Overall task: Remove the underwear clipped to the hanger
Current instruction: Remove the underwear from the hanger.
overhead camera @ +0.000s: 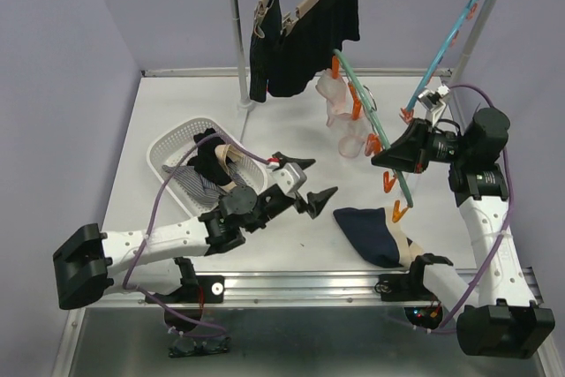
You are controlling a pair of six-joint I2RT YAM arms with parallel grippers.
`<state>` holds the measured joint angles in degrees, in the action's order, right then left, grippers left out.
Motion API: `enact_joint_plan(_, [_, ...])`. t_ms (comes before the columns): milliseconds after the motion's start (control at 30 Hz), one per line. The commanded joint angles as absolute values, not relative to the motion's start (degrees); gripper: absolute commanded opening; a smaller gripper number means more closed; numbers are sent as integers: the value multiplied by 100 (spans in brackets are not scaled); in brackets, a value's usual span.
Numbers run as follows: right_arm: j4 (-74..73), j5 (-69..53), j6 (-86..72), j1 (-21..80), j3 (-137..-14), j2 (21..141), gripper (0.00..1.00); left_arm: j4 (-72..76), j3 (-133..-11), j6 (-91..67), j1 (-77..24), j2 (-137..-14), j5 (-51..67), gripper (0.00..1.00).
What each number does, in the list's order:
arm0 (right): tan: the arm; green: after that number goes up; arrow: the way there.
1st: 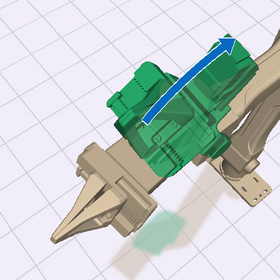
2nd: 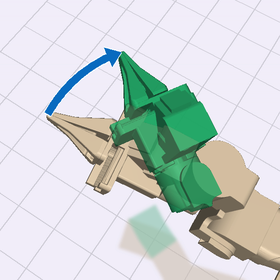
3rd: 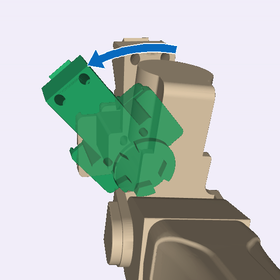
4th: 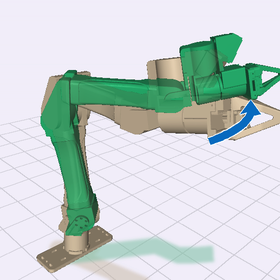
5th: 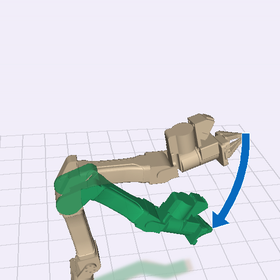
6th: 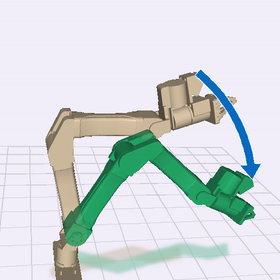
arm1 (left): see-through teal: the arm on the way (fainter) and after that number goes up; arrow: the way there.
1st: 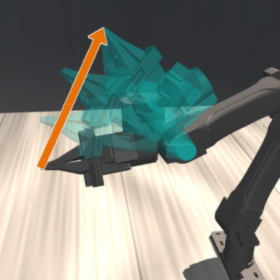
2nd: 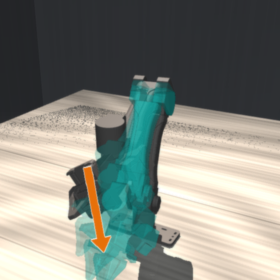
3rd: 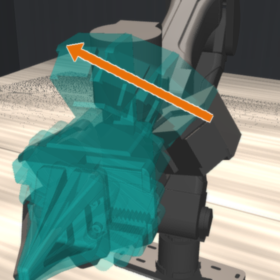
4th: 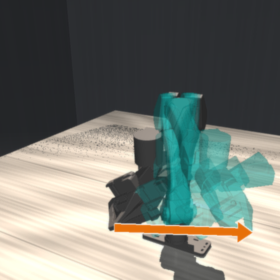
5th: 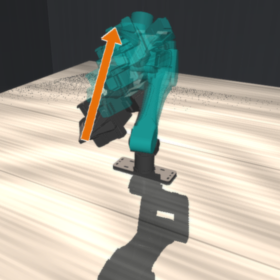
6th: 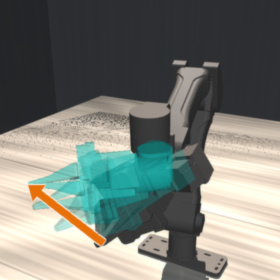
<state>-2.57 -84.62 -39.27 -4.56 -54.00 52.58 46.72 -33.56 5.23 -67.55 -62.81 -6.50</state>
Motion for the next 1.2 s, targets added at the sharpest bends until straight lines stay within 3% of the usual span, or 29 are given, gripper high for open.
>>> enact_joint_plan(0, [97,-8447,-4025,-492,-6020,5063,1,4062,-3769,590,-6285,-5846,-1248,91])
enact_joint_plan(200, [-332,-7929,-3974,-553,-6248,4808,1,3464,-4183,325,-5459,-5608,-976,91])
enact_joint_plan(333, [-3210,-6832,-1623,-571,-7695,5123,0,3366,-4333,273,-5344,-5502,-835,92])
enact_joint_plan(533, [-3997,-6706,-811,-571,-8287,5308,1,3191,-4552,343,-5274,-5502,-826,92])
enact_joint_plan(900, [-7916,-6776,2282,-571,-9342,5695,1,2496,-5484,747,-4554,-5642,-71,93])
enact_joint_plan(1167, [-7972,-7215,2268,-369,-8702,5467,1,2759,-5493,1502,-4034,-5836,931,95])
